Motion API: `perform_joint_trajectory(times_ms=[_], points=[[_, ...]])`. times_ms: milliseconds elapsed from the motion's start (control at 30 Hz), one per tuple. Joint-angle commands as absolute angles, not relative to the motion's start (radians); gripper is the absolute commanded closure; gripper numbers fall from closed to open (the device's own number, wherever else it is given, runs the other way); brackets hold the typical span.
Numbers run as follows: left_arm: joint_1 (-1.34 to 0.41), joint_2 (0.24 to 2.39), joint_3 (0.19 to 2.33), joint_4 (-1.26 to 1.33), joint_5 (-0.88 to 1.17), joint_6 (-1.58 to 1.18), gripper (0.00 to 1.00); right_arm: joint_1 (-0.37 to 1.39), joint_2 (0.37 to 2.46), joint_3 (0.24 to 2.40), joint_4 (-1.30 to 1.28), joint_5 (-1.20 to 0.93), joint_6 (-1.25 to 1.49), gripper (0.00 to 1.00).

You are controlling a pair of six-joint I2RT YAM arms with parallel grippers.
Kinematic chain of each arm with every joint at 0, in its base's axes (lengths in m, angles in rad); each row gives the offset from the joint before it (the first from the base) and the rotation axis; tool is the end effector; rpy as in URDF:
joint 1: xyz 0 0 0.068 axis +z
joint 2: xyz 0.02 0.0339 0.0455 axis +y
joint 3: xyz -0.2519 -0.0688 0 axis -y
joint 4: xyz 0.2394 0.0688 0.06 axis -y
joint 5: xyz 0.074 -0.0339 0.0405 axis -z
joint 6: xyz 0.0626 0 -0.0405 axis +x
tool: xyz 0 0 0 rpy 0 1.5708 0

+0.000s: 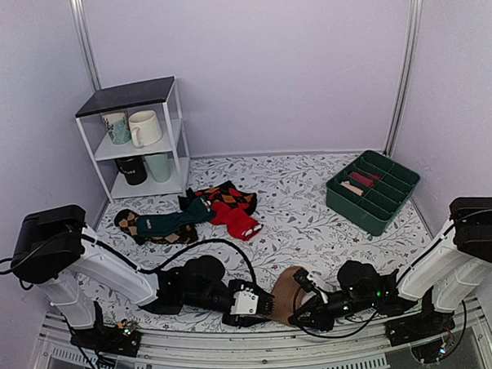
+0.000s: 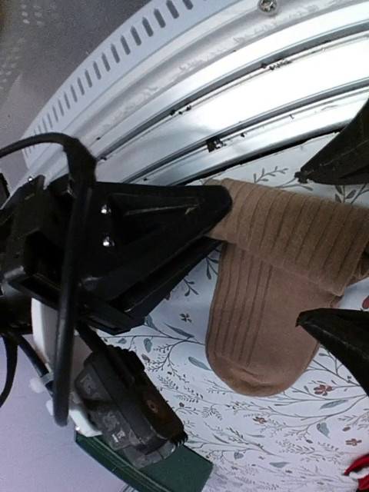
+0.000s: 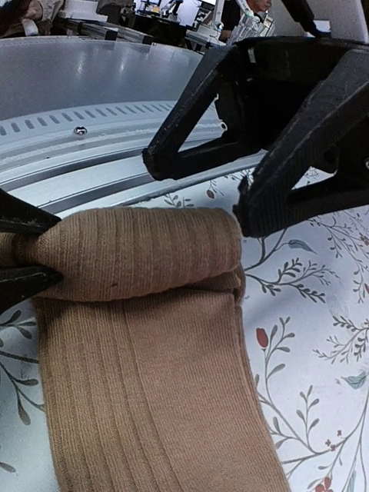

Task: Roll the socks
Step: Roll a pair of socks at the center of the board.

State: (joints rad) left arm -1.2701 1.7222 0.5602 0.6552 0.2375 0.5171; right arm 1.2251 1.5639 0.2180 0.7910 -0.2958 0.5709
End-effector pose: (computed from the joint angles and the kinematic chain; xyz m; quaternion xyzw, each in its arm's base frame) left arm 0.0825 -0.3158 0.1012 0.7046 0.4894 -0.2801 0.4309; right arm 0.0655 0.2357 0.0749 -0.3455 0.7954 0.4565 0.1991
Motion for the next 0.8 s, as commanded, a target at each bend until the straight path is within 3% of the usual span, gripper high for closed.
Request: perform_joint_trajectory(times_ms=[0, 500, 667, 733, 767], points=[[-1.282, 1.757, 0.583, 0.681, 0.245, 0.567, 0.44, 1.218, 1.604, 0.187, 0.666, -0.346, 0.592, 0.94], [-1.300, 1.886, 0.645, 0.572, 0.214, 0.568, 0.46, 1.195, 1.615, 0.187, 0.666, -0.384, 0.580, 0.94], [-1.301, 1.871, 0.643, 0.550, 0.227, 0.549, 0.56, 1.191, 1.623, 0.187, 0.666, -0.387, 0.584, 0.95], [-1.302, 1.861, 0.637, 0.557, 0.231, 0.544, 0.64, 1.190, 1.631, 0.190, 0.665, -0.387, 0.585, 0.94], [-1.302, 1.864, 0.641, 0.544, 0.234, 0.543, 0.73, 1.189, 1.634, 0.192, 0.665, -0.389, 0.586, 0.94]])
